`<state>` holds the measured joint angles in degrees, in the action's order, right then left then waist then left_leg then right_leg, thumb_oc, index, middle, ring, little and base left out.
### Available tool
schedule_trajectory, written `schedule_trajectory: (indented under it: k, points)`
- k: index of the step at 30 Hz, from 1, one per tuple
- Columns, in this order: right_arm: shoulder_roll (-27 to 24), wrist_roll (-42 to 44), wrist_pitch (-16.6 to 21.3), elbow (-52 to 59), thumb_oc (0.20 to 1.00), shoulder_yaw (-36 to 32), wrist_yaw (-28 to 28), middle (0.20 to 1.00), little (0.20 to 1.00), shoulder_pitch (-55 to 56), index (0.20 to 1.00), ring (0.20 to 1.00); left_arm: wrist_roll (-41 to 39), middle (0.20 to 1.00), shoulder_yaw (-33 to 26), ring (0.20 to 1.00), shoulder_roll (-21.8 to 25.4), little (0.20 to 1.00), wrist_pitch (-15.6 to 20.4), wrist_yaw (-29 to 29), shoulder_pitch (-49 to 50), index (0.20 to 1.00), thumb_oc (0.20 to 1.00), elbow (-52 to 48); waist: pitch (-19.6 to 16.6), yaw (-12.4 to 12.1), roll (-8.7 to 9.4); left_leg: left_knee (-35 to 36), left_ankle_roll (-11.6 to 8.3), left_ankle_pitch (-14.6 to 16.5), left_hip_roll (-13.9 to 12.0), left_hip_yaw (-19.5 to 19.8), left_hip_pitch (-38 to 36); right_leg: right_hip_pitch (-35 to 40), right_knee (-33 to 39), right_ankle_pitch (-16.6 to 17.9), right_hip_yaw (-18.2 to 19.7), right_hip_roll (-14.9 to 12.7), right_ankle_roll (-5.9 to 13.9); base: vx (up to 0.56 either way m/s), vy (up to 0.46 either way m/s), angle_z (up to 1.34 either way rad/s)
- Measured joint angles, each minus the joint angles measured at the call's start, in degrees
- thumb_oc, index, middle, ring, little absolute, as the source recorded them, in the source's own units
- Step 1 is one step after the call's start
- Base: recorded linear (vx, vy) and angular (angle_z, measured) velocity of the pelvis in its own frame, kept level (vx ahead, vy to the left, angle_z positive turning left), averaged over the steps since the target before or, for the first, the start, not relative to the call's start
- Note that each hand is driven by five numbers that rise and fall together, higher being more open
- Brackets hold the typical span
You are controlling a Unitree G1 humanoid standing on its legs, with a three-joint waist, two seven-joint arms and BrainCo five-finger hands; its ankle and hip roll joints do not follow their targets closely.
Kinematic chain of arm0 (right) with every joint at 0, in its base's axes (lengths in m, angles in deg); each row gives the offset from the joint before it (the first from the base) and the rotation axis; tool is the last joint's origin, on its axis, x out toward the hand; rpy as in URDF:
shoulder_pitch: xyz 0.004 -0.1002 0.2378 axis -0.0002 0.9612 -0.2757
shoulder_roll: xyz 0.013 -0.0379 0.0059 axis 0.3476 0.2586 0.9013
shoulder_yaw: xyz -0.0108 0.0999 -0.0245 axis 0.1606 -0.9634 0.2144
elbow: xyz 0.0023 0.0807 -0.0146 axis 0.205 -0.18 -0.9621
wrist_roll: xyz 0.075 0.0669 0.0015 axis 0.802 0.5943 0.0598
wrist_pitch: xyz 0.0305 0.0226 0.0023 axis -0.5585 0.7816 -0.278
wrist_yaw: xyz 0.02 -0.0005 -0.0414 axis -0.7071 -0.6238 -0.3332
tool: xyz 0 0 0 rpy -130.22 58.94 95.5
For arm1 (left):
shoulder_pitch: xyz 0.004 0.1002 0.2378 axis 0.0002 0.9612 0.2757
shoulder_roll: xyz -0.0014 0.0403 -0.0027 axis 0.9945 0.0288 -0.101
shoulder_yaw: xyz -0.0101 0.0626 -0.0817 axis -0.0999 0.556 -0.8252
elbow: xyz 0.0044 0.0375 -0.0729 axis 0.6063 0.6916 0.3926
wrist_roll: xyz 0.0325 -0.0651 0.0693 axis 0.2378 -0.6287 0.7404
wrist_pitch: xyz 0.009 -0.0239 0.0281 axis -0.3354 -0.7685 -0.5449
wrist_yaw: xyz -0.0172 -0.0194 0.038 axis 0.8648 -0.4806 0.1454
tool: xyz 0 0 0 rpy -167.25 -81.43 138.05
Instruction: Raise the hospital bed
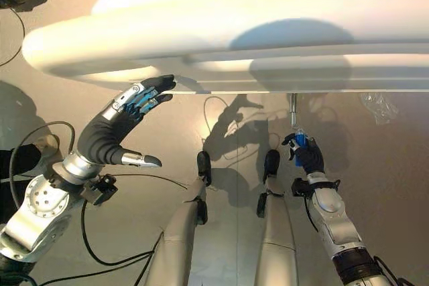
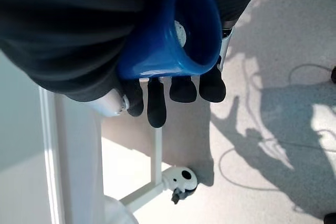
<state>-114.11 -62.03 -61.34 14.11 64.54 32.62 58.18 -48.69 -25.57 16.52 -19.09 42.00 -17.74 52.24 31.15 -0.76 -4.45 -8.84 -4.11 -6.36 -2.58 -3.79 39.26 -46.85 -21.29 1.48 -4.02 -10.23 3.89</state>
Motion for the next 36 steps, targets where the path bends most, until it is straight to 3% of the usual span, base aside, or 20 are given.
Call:
schedule_trajectory:
  k: [13,16,17,20,21,36]
  points:
    - [1.76,-0.27,0.30,-10.74,0.200,-0.68,-0.66,0.200,0.200,-1.72,0.200,0.200,-0.04,1.000,1.17,1.000,0.00,1.000,-0.87,0.86,-0.36,1.000,1.000,0.71,0.00,-0.01,-0.01,3.54,0.10,-0.97,-0.07,1.90,-6.01,8.03,4.79,0.75,-2.82,0.02,0.44,0.02,0.018,0.06]
    - [1.63,-2.46,2.99,-15.45,0.200,-0.92,-1.72,0.200,0.200,-2.59,0.200,0.200,-0.56,1.000,2.29,1.000,0.39,1.000,-0.90,1.26,-0.95,1.000,1.000,0.90,-0.01,0.08,-0.01,6.17,0.32,-2.13,0.02,2.19,-7.28,9.48,7.28,1.76,-3.37,0.09,0.73,0.03,-0.030,0.06]
    - [0.95,-3.78,5.55,-21.55,0.200,-0.94,-2.51,0.200,0.200,-4.35,0.200,0.200,-1.21,1.000,3.67,1.000,1.55,1.000,-0.90,1.27,-1.83,1.000,1.000,1.58,-0.02,0.11,-0.01,7.29,0.41,-2.77,0.11,2.37,-7.93,10.39,8.66,2.38,-3.72,0.13,0.83,0.00,-0.007,0.05]
    - [-0.65,-4.10,6.10,-24.27,0.200,-0.95,-3.49,0.200,0.200,-4.96,0.200,0.200,-2.62,1.000,4.64,1.000,3.86,1.000,-0.91,1.23,-3.20,1.000,1.000,1.86,-0.02,0.08,0.01,7.71,0.56,-2.88,0.36,2.40,-7.96,10.79,9.71,2.86,-3.86,-0.03,1.08,0.01,-0.001,0.02]
    - [-0.73,-4.08,7.68,-30.54,0.200,-0.74,-3.54,0.200,0.200,-7.71,0.200,0.200,-3.17,1.000,6.33,1.000,4.04,1.000,-0.91,1.14,-4.47,1.000,1.000,2.21,-0.03,-0.05,0.01,7.70,0.64,-2.94,0.45,2.48,-8.07,10.96,9.72,2.89,-3.87,-0.09,1.08,0.00,0.000,0.00]
    - [-2.43,-3.50,6.37,-46.62,0.200,0.42,-3.32,0.200,0.200,-16.92,0.200,0.200,-3.15,1.000,12.43,1.000,6.69,1.000,-1.00,-0.21,-7.86,1.000,1.000,2.50,-0.09,-0.38,-0.51,7.88,0.66,-3.00,0.68,2.70,-7.60,10.54,9.96,2.94,-4.24,-0.34,1.14,0.00,0.001,0.00]
